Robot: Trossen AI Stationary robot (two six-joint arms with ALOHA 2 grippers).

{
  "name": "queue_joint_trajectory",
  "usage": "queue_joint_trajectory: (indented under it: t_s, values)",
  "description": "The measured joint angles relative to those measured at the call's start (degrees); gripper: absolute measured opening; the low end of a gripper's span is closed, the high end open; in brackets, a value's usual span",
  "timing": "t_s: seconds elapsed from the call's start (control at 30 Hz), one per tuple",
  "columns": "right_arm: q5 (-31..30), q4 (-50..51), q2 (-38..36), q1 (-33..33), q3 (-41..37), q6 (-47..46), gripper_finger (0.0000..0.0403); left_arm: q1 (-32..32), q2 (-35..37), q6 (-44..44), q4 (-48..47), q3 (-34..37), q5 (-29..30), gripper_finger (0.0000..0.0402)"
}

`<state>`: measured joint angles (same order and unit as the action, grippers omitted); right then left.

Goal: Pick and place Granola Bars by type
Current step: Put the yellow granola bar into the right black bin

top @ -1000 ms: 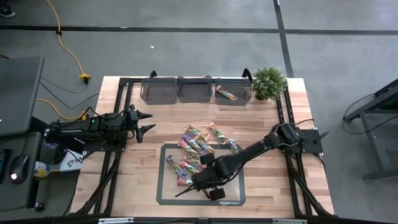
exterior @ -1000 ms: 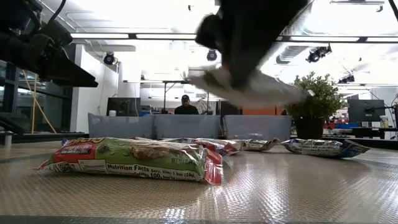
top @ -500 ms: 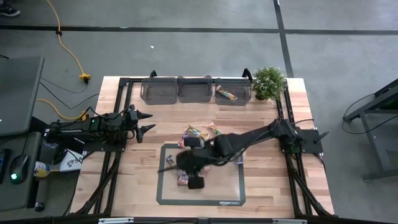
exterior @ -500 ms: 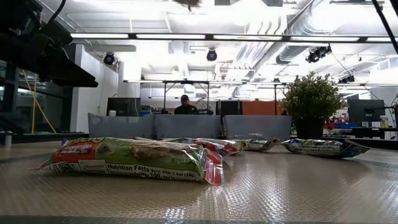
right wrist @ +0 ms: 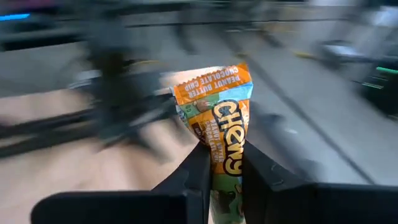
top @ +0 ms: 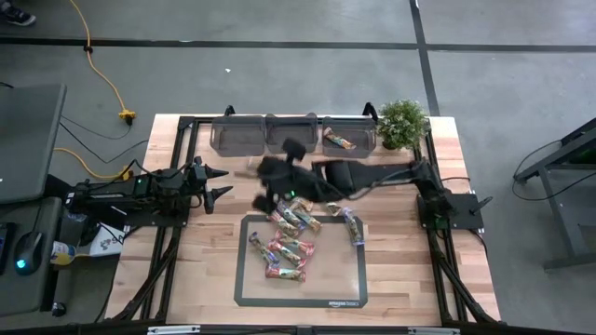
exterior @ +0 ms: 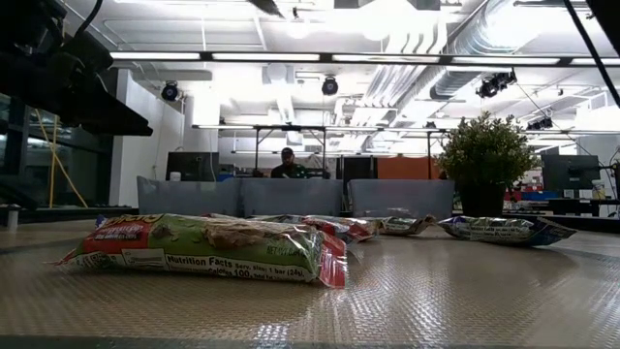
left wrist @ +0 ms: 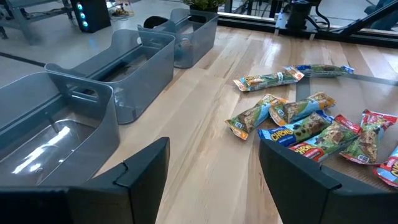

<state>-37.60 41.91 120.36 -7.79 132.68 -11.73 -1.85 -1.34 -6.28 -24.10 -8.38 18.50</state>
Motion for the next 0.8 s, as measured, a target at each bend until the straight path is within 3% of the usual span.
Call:
queue_joint_trajectory:
  t_s: [0.17, 0.3, 0.57, 0.8]
  values:
    - [-8.1, 1.7, -0.1, 5.8, 0.0, -4.9, 0.0046, 0.0, 0.0, 0.0, 0.0, 0.0, 0.0, 0.0243]
    - [-10.5, 5.9, -0.1, 11.4, 0.0, -11.7, 0.0045, 0.0, 0.0, 0.0, 0.0, 0.0, 0.0, 0.0243]
    - [-6.6, 24.5, -0.1, 22.8, 0.0, -32.2, 0.0045, 0.0, 0.0, 0.0, 0.0, 0.0, 0.0, 0.0243]
    - [-4.5, 41.4, -0.1, 30.9, 0.0, -35.3, 0.0043, 0.0, 0.0, 0.0, 0.0, 0.0, 0.0, 0.0243]
